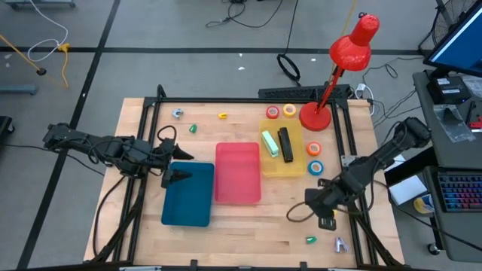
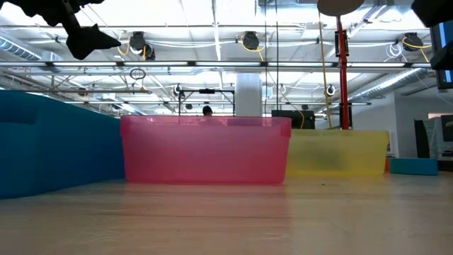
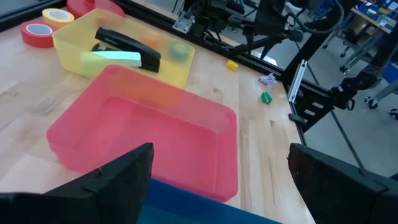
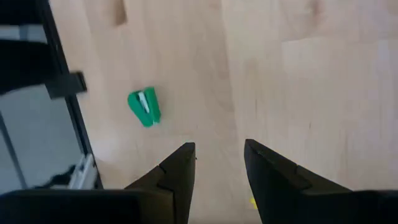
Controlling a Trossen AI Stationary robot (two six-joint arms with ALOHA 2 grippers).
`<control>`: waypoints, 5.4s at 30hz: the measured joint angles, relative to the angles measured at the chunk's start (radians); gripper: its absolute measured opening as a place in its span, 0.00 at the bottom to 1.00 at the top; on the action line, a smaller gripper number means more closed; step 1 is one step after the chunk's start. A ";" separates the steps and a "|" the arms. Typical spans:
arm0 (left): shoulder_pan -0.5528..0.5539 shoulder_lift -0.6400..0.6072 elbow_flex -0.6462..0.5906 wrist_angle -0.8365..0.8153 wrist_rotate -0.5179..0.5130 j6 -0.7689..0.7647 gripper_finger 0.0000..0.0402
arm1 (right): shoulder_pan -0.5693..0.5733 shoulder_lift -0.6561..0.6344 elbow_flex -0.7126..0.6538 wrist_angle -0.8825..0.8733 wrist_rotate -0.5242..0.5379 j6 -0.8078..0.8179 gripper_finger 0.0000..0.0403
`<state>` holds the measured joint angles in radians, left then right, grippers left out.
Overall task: Pick and place Stapler, Stapler remover, tape
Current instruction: Put the bottom green stapler into the yellow bin
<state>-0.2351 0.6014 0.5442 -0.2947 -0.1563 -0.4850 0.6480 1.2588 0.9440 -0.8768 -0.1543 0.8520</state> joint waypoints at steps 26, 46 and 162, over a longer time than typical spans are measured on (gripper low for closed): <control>0.000 0.000 0.000 0.000 0.001 0.005 0.91 | 0.015 0.018 0.000 0.119 0.024 -0.263 0.33; 0.000 0.000 0.000 -0.001 0.002 0.016 0.91 | 0.015 0.015 0.000 0.322 0.023 -0.026 0.62; -0.002 0.000 0.001 0.007 0.132 0.032 0.91 | 0.283 0.415 0.000 0.454 0.184 0.183 0.59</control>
<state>-0.2367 0.6018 0.5449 -0.2874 -0.0246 -0.4534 0.9310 1.6737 0.9443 -0.4229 0.0299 1.0351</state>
